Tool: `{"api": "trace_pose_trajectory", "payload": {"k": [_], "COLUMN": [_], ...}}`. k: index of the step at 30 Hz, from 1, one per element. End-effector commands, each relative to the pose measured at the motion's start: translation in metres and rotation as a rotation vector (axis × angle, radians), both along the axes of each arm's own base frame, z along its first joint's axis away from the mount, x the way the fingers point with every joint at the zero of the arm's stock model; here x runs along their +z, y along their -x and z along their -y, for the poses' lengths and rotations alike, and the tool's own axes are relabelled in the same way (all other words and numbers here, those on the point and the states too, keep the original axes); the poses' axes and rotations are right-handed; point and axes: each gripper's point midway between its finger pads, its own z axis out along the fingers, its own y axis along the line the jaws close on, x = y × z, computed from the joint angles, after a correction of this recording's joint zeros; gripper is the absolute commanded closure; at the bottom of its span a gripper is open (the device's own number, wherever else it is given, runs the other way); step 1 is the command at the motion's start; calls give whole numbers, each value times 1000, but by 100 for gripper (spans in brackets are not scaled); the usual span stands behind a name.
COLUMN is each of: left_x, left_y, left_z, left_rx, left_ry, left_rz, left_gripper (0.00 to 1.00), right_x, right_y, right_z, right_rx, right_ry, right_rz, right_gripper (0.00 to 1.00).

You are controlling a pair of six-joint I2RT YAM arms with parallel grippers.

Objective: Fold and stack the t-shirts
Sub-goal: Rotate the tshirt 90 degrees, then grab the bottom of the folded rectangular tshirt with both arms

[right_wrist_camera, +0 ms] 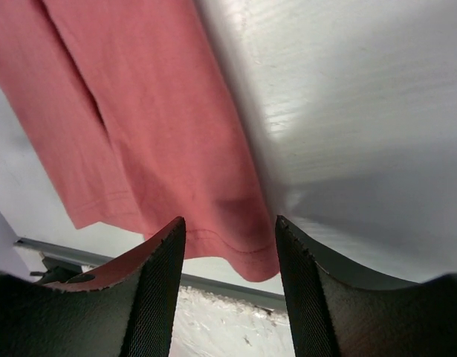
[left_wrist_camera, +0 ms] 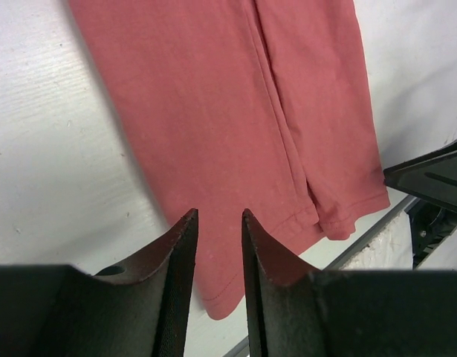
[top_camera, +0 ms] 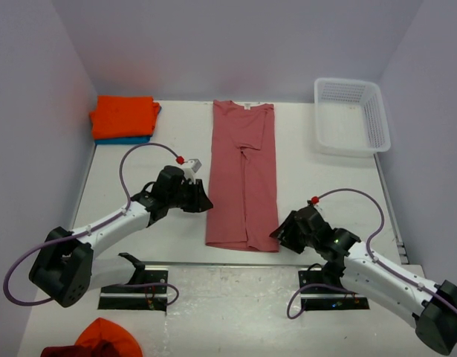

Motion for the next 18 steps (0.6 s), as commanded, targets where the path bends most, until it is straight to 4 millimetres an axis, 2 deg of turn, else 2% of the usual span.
{"api": "trace_pose_trajectory", "payload": {"k": [1, 6, 11, 18], "left_x": [14, 14, 14, 11], "left_y": [-1, -1, -1, -1], "left_z": [9, 11, 11, 11], "left_rx": [-16, -23, -27, -27], "left_ry": [58, 61, 59, 50], "left_rz": [35, 34, 32, 26], "left_gripper": [68, 68, 68, 68], "right_x": [-14, -24, -29, -27], "right_y": [4, 10, 12, 29], "right_z": [12, 20, 19, 3], "right_rx": [-94, -133, -142, -107], "right_ry": [44, 75, 65, 57], "right_rz": [-55, -93, -105, -126], "right_gripper": [47, 48, 50, 54]}}
